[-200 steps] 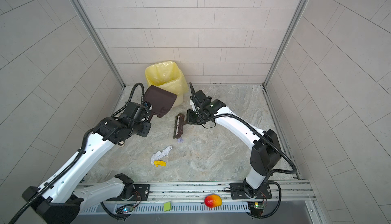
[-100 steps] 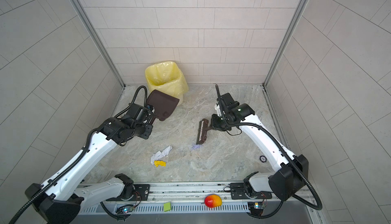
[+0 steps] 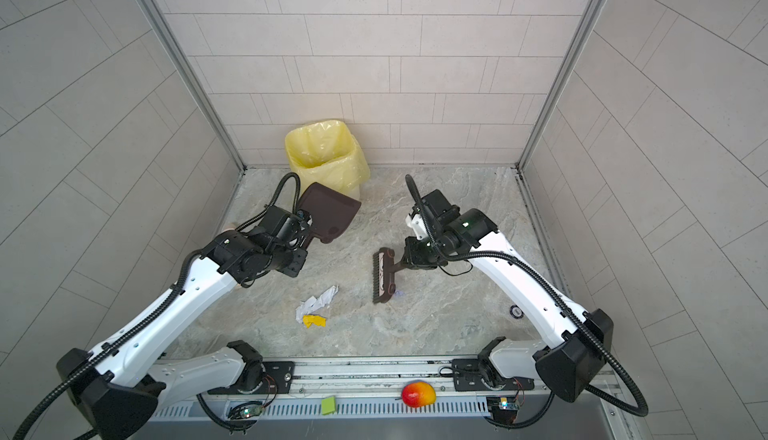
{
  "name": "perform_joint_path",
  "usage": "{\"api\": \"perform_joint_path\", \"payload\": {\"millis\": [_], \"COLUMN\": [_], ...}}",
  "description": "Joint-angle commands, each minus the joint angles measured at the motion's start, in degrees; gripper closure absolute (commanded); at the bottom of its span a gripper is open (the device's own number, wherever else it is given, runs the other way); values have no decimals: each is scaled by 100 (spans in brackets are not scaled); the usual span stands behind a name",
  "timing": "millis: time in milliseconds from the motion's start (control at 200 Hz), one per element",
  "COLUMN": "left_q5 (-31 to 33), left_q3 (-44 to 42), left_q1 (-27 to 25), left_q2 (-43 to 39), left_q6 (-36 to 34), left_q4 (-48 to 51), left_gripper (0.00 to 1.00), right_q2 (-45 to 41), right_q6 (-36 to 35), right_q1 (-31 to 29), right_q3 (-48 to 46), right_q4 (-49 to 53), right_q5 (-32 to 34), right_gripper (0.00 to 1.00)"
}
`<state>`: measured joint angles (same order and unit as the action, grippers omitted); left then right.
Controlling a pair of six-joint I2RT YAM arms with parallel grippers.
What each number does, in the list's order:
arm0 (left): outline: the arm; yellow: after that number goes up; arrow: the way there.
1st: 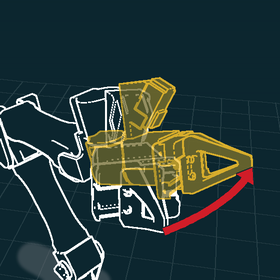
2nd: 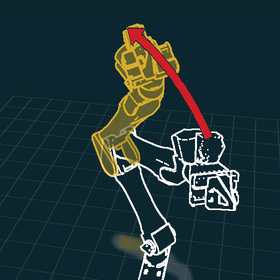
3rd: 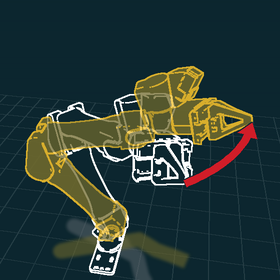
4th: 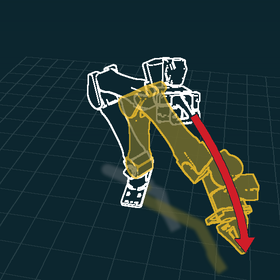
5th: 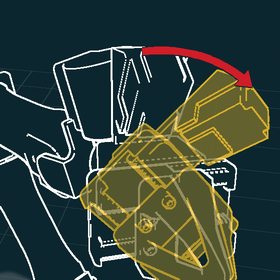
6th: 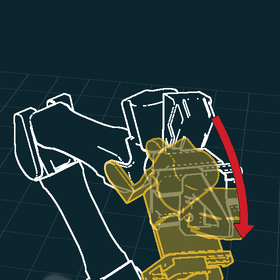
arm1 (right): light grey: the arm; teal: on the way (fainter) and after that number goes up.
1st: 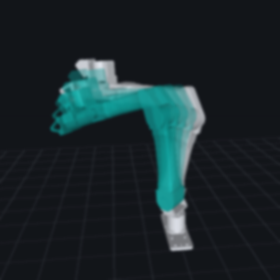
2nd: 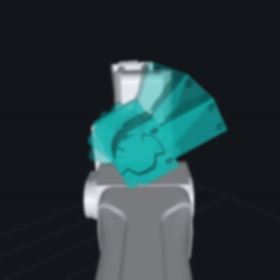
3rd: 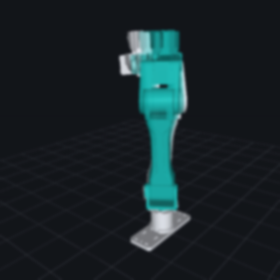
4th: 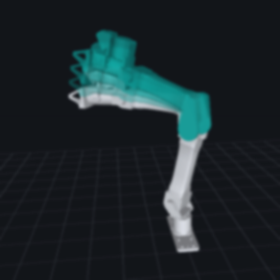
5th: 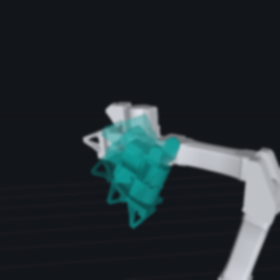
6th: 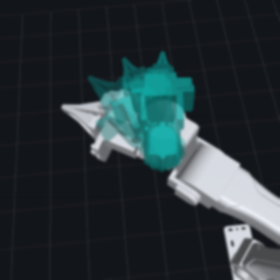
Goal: Sweep away the paper scraps from the table
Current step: 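Lower the dustpan near the purple scrap while right brush moves toward it, then set the dustpan beside the purple scrap while right brush moves beyond it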
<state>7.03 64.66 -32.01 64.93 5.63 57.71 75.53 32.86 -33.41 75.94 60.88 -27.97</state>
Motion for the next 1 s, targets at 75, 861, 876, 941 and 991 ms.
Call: {"api": "perform_joint_path", "payload": {"millis": [75,861,876,941,991], "left_q5": [-8,-360,-369,-410,-421], "left_q3": [-166,-13,-5,23,41], "left_q1": [-160,-1360,-1387,-1528,-1647], "left_q2": [63,1256,1285,1451,1585], "left_q6": [236,624,628,648,650], "left_q4": [13,39,46,40,33], "left_gripper": [100,100,100,100,100], "right_q2": [226,-255,-272,-406,-559], "right_q6": [-515,-1757,-1757,-1771,-1812], "right_q1": [-131,1222,1235,1242,1249], "right_q3": [52,1058,1122,1341,1429], "right_q4": [518,2822,2846,2881,2814], "right_q5": [99,1591,1607,1722,1863], "right_gripper": [100,100,100,100,100]}}
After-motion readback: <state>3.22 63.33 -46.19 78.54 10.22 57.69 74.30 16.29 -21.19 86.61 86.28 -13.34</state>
